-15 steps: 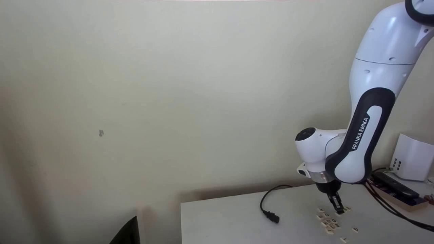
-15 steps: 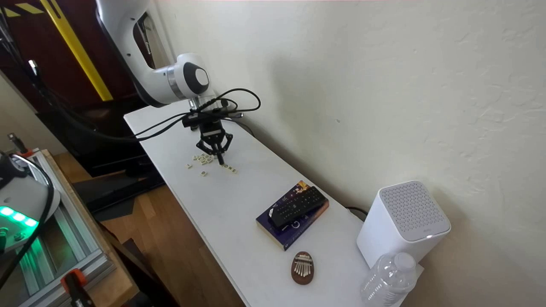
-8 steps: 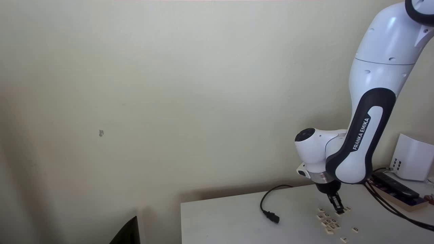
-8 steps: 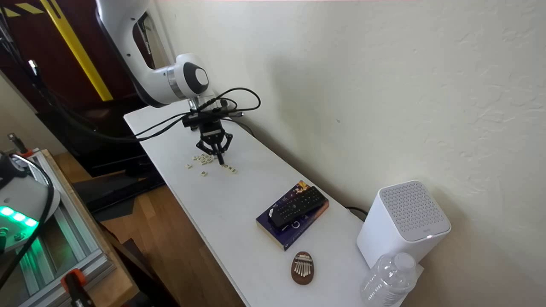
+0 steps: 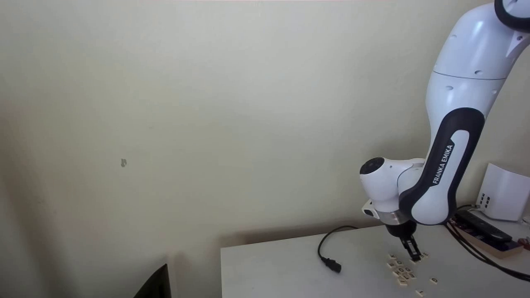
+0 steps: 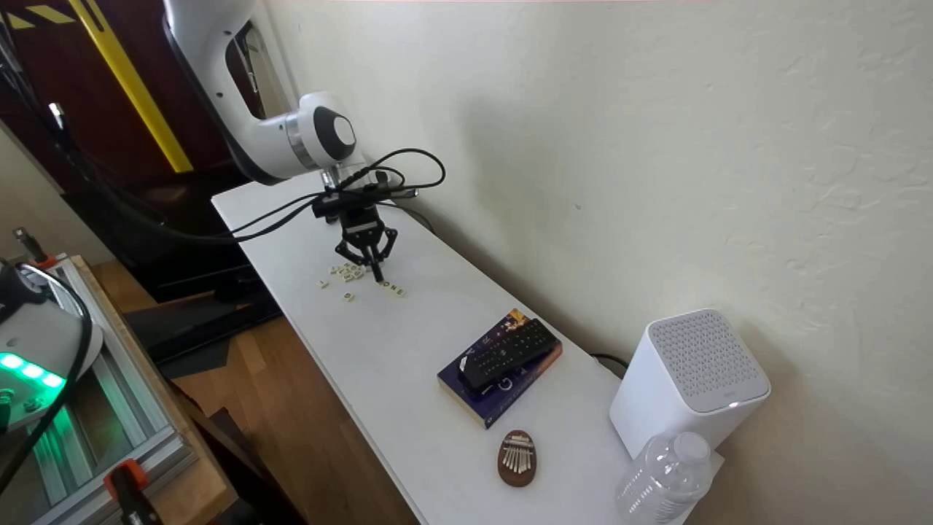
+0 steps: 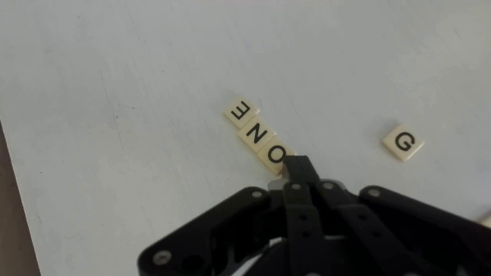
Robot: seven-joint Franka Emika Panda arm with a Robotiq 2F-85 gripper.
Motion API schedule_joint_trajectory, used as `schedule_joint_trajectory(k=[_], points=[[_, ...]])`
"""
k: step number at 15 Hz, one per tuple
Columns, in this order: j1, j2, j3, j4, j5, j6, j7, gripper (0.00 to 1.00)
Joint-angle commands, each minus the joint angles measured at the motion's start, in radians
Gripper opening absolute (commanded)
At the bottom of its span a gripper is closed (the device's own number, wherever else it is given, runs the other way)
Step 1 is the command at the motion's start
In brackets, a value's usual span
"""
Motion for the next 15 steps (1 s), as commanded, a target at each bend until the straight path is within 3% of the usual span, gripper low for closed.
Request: schedule_joint_trajectory(k=[1,15], points=[[-0.015,0.046,0.01,0.03,-0.049,-0.013,0.02,0.0],[-0.06,0.02,0.04,0.017,-0.049,-0.022,-0.001,0.0]])
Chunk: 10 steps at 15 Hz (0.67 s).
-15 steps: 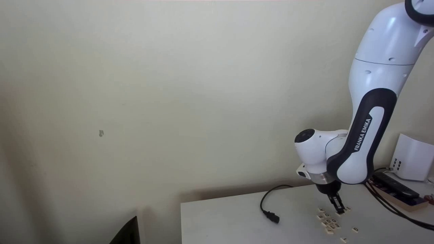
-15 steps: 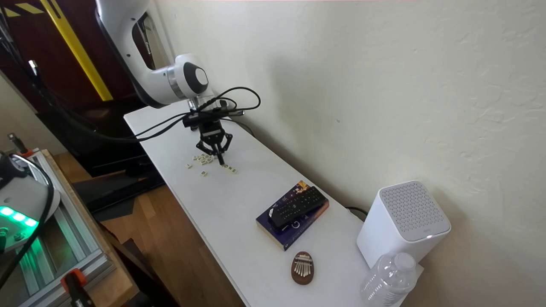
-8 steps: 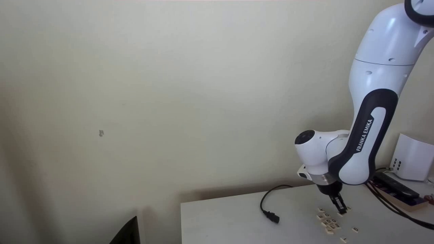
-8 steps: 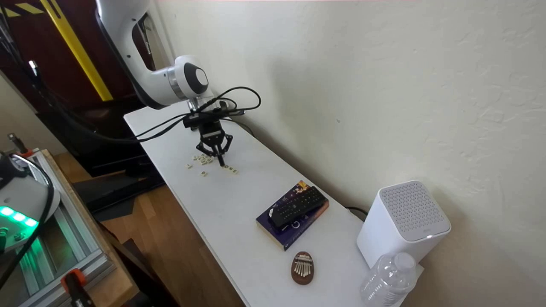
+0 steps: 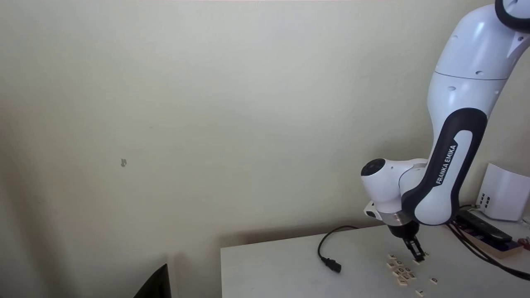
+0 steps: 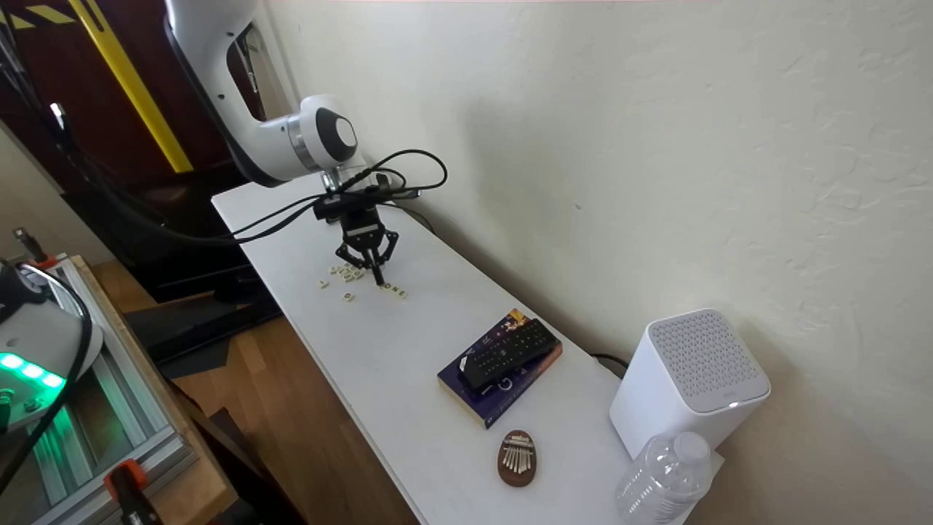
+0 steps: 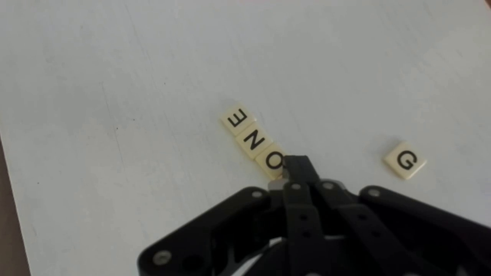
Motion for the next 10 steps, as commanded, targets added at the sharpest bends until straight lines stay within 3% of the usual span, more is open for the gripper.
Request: schedule_joint_trajectory(k=[1,10], points=[[-0.041,0.015,0.03,0.015,-0.013,0.0,-0.002,0.0],[-0.056,-0.014,0.032,0.0,-0.019,-0.004,-0.006,0.0]])
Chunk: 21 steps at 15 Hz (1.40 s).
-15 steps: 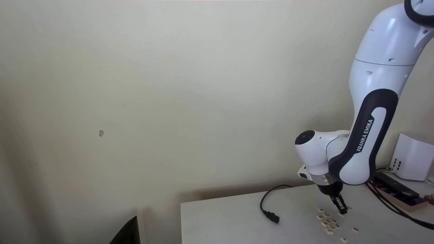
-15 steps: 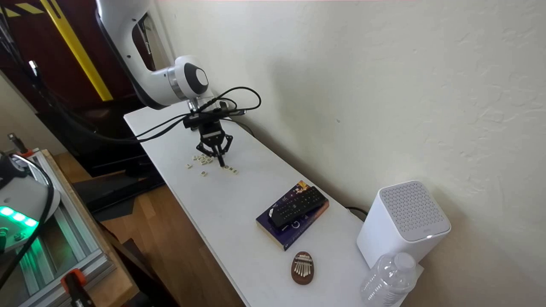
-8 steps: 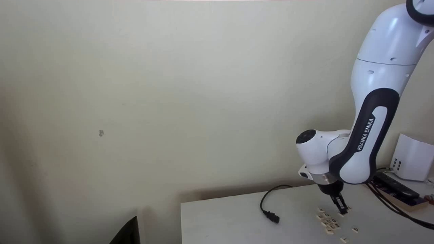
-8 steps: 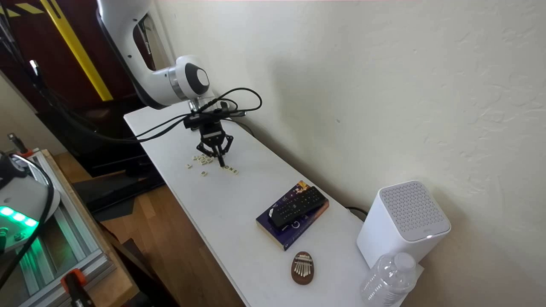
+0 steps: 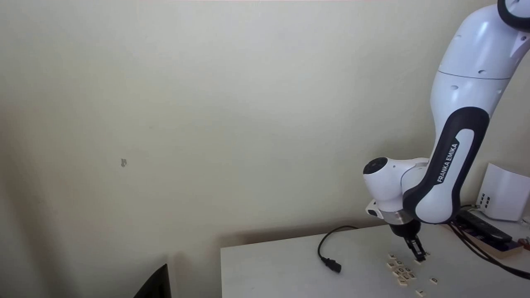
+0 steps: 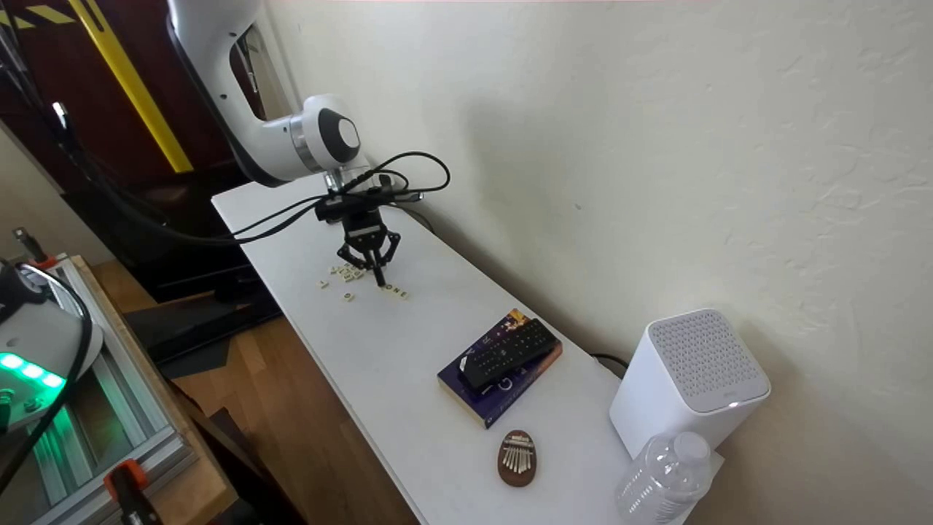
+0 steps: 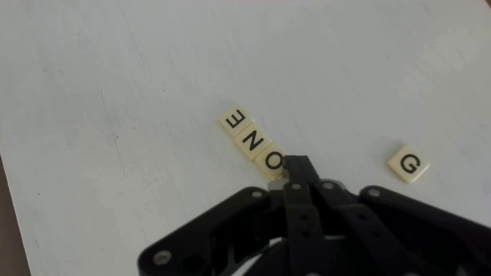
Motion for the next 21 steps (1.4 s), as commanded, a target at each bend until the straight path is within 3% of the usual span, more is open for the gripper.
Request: schedule_joint_trajectory(k=[1,12,21], points=[[-0.024,-0.012,0.016,-0.003,-0.02,-0.005,-0.006,0.0],[-0.047,-0.051,0.03,-0.02,0.008,-0.012,-0.011,0.0],[-0.117,-0.134,0.063,-0.068,0.244,-0.034,0.023,0.0]])
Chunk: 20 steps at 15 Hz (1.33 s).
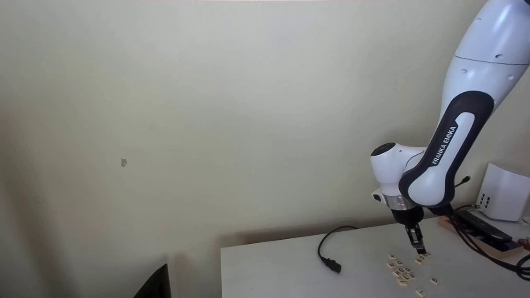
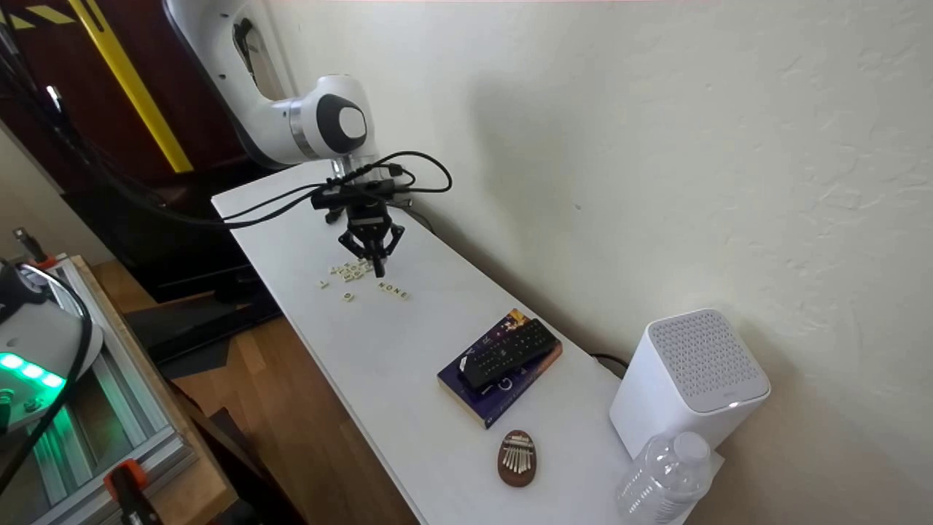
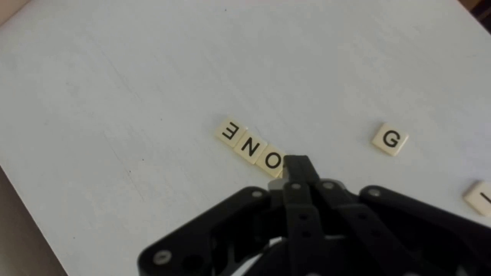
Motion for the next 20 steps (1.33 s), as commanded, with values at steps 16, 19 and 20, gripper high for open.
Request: schedule_joint_trajectory(k=[16,19,20], points=[[-0.055,-0.195,-0.052,-0.126,0.322,-0.048,0.099,0.0],[-0.062,-0.219,-0.058,-0.143,0.331,-0.047,0.11,0.0],[-0.067,-0.223,-0.057,-0.147,0.337,-0.042,0.111,0.0]])
